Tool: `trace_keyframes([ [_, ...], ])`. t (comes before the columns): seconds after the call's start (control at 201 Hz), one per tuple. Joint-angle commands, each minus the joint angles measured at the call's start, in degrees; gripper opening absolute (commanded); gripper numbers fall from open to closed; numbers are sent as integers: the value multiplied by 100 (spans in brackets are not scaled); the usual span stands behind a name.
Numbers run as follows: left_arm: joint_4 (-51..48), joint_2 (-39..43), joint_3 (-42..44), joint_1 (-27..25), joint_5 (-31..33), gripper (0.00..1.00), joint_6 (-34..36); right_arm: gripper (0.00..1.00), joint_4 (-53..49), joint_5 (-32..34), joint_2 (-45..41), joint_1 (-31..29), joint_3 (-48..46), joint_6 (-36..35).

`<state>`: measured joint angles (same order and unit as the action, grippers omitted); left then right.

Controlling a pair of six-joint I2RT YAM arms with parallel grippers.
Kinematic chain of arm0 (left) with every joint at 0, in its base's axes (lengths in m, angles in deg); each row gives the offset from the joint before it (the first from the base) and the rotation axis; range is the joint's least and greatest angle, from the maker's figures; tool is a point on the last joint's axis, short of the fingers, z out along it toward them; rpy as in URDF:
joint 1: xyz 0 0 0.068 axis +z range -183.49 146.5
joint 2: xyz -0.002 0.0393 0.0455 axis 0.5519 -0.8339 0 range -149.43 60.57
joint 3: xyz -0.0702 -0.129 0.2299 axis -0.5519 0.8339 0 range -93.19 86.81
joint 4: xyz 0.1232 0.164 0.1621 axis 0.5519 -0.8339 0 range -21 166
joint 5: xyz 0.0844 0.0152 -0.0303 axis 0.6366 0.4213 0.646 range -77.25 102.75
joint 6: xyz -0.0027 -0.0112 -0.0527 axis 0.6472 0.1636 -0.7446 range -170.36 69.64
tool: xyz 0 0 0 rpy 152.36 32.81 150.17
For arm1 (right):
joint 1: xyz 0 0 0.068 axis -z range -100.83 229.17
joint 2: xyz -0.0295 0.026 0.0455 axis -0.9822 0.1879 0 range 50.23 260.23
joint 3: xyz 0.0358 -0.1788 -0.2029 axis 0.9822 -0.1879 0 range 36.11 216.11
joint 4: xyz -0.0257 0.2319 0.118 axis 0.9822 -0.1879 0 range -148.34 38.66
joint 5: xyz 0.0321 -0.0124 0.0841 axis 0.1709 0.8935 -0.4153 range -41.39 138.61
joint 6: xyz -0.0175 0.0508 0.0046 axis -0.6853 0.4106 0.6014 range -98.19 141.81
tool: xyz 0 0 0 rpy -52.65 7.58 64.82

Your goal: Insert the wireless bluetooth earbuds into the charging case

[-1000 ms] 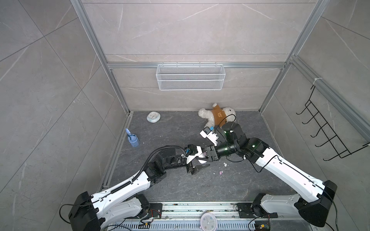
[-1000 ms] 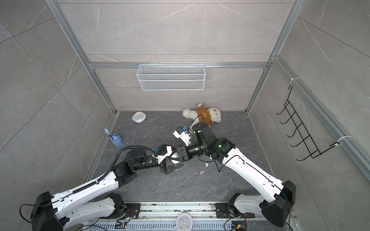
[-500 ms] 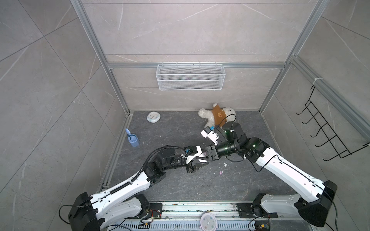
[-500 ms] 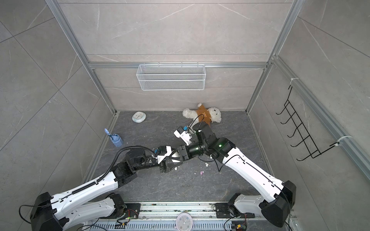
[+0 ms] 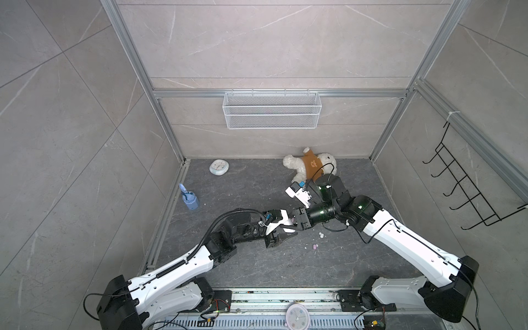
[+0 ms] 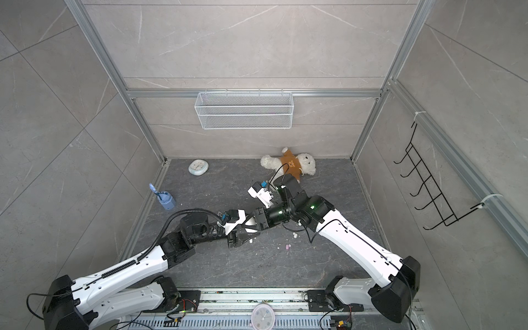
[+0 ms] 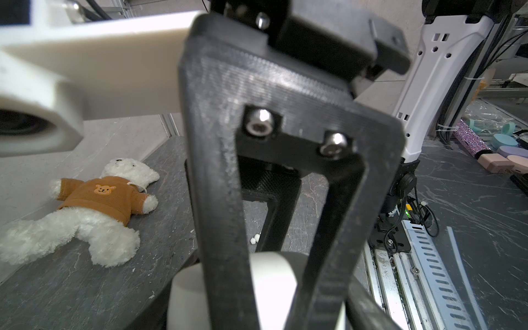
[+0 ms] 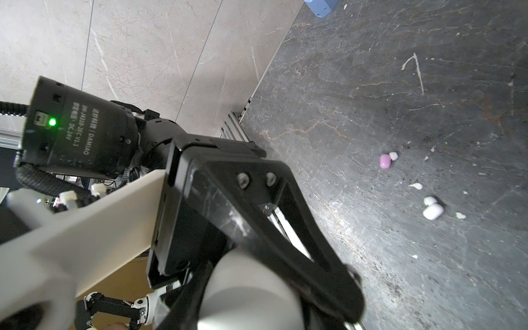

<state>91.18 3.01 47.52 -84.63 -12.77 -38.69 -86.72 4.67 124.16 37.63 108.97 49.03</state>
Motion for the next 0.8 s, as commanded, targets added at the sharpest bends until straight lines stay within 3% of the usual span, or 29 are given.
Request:
trace_keyframes([
  [0.0, 90, 131, -140, -11, -91, 44, 282, 42, -289, -108, 67, 12, 181, -77],
  [0.164, 5, 141, -143, -11, -110, 44, 317, 55, -488, 8, 51, 10, 303, -112],
  [0.358, -277, 191, -148, -12, -117, 44, 470, 62, -841, 1, 77, 25, 507, -113],
  [0.796, -358, 210, -193, -13, -125, 43, 504, 57, -1366, 157, 223, 38, 720, -287],
])
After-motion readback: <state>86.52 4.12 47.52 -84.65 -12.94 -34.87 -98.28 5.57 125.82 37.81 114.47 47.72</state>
